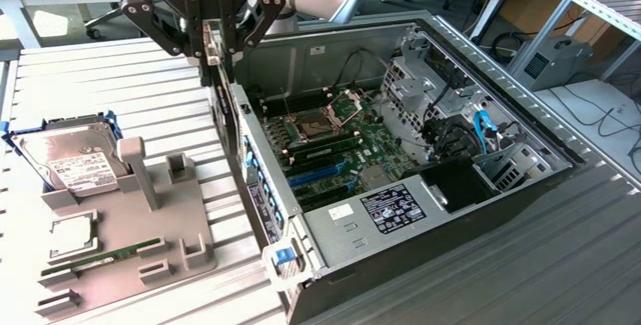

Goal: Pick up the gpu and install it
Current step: 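Pick up the gpu and move the gpu toward the slot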

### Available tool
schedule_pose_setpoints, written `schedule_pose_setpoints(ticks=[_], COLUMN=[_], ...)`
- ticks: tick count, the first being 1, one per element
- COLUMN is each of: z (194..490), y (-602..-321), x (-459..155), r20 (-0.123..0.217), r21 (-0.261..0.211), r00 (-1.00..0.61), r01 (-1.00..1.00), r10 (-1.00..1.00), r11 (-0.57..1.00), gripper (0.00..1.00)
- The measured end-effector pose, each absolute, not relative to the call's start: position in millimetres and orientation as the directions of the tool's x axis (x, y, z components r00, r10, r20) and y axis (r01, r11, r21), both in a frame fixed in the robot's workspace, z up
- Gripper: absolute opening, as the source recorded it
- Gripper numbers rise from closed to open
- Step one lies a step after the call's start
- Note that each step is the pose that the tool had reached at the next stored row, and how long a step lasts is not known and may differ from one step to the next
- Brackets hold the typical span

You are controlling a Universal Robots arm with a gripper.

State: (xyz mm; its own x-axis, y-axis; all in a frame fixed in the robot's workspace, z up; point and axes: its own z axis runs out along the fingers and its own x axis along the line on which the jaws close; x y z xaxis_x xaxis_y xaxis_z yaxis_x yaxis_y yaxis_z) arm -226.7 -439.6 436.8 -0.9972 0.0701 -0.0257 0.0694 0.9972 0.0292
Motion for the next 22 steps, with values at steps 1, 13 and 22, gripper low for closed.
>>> schedule_pose_setpoints(ticks=[1,13,22], z=[436.8,436.8,436.8], y=[-439.6,-439.6,-439.6], x=[-226.0,-217.1,-210.8], r20=[-0.026,-0.026,-0.026], r21=[0.029,0.028,0.027], r00=[-0.997,-0.997,-0.997], r01=[0.069,0.069,0.069], r10=[0.07,0.07,0.07], r11=[0.997,0.997,0.997], gripper=[0.27,0.27,0.27])
